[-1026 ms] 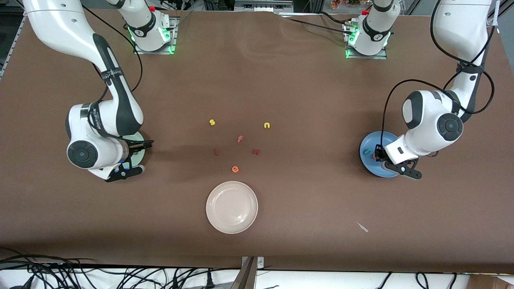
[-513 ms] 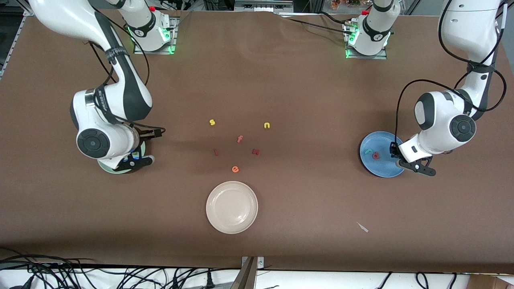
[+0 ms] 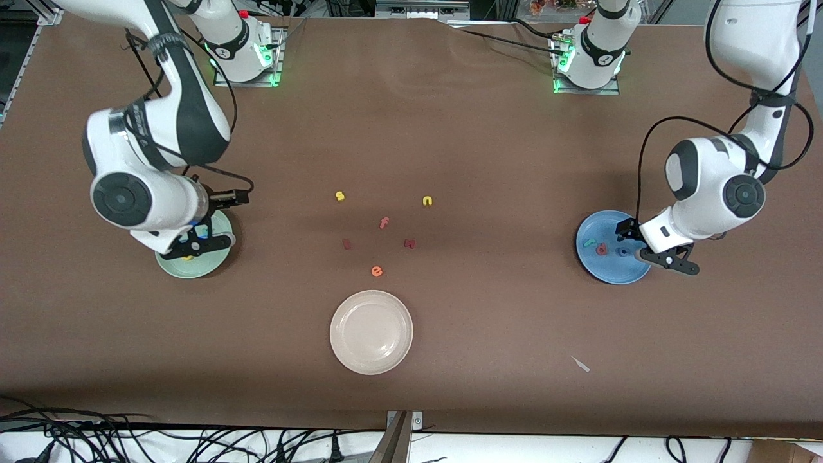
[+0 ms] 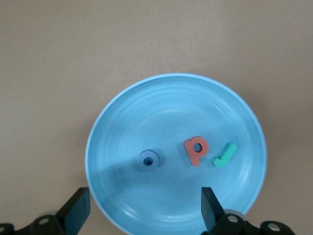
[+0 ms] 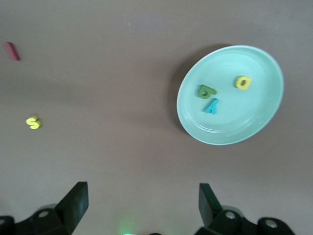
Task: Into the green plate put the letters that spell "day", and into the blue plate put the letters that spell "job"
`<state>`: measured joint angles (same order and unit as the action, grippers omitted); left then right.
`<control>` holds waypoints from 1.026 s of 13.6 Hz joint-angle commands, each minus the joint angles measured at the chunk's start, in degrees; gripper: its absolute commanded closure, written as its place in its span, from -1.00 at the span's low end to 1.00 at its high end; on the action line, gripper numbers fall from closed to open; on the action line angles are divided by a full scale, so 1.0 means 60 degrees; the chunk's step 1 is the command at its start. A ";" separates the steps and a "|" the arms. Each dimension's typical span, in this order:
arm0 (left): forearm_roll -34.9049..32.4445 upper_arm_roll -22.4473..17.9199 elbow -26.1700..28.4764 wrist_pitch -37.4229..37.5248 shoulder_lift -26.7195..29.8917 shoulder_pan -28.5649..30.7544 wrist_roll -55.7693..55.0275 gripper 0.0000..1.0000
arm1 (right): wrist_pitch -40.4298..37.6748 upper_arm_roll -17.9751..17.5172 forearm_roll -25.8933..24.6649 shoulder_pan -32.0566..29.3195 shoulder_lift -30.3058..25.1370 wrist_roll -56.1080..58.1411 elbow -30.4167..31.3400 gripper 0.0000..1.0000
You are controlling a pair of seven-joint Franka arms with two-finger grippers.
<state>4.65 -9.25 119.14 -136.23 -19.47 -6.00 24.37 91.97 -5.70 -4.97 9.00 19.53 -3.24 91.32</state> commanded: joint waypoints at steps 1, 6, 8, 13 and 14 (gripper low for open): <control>-0.0291 0.0032 0.0652 0.0000 0.1382 0.0047 -0.0019 -1.00 | 0.0258 -0.0177 0.0169 -0.0108 -0.1989 0.0173 0.1170 -1.00; -0.0320 0.0777 0.0842 0.1342 0.3781 0.0309 -0.0135 -1.00 | 0.0069 -0.0295 0.0243 -0.0781 -0.3604 0.0144 0.1290 -1.00; -0.0335 0.0896 0.0784 0.2485 0.4735 0.0428 -0.0166 -1.00 | 0.0053 -0.0237 0.0199 -0.0972 -0.3913 0.0129 0.1115 -1.00; -0.0584 0.1086 -0.1117 0.6425 0.5633 0.0808 -0.0690 -1.00 | -0.0342 0.0466 0.0814 -0.1075 -0.3900 0.0158 0.0982 -1.00; -0.0613 0.1087 -0.1599 0.7171 0.5618 0.0838 -0.0867 -1.00 | -0.0342 0.0466 0.0785 -0.1075 -0.3885 0.0187 0.0982 -1.00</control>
<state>3.05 -4.01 115.13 -100.00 15.55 -2.20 22.00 90.54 -2.86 -1.36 2.96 -3.44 -2.99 96.90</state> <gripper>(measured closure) 0.000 0.000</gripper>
